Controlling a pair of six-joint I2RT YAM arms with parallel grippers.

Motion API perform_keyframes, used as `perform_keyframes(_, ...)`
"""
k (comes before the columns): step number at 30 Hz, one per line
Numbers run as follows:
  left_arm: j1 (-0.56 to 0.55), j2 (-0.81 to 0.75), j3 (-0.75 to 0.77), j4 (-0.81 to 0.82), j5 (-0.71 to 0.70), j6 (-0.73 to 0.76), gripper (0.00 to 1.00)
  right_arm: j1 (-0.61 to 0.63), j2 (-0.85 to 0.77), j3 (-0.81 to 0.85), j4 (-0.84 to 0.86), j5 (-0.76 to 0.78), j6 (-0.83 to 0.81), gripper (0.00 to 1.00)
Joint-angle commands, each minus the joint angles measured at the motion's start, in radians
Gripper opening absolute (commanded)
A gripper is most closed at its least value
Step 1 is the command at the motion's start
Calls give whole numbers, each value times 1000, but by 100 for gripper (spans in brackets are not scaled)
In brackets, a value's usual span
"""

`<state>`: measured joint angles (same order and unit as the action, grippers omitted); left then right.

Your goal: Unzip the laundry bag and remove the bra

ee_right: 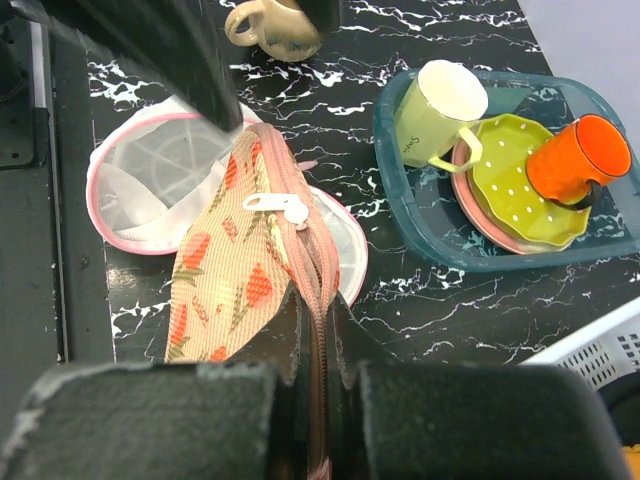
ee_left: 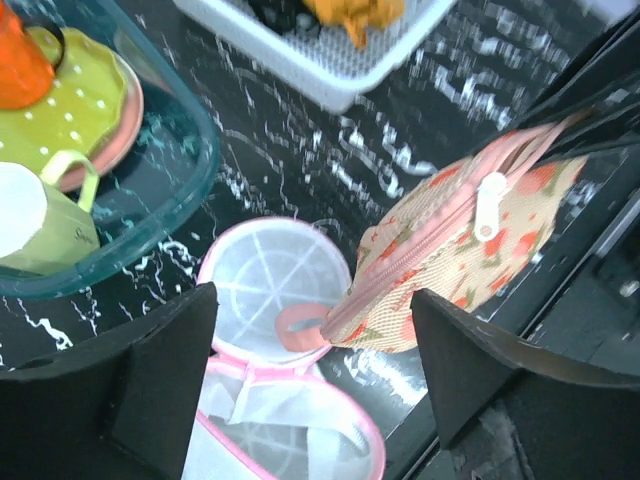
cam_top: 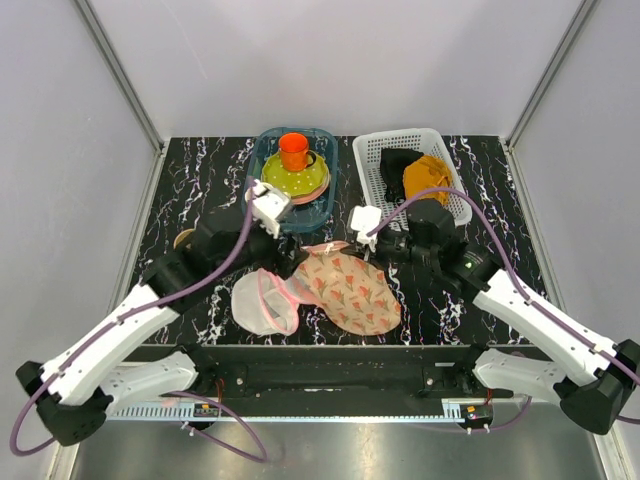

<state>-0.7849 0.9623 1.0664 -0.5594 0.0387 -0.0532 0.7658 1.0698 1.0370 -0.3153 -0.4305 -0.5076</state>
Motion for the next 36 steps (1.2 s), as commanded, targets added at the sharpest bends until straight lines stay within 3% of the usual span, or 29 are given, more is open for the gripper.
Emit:
perform_keyframes(1,26,-117,32,212,9,-126,82,4,-59,-8,39,45,7,0)
perform_keyframes(4,27,-122,-22,387,168,-262,79,6,-61,-11,38,55,4,0)
perform_keyframes(7,29,-91,-74,502,213,-402,77,6,-54,-5,39,62,3,0)
perform_keyframes(17,29,61,23,339,259,-523,65,4,-57,-14,28,79,-8,0)
perform_keyframes(28,30,-76,0,306,179,-574,61,6,-42,-12,22,101,-20,0)
perform_keyframes(32,30,-71,-17,300,268,-620,62,6,-36,-12,22,104,-22,0)
perform_keyframes(36,30,-37,-101,394,392,-712,62,6,-33,-15,22,107,-23,0)
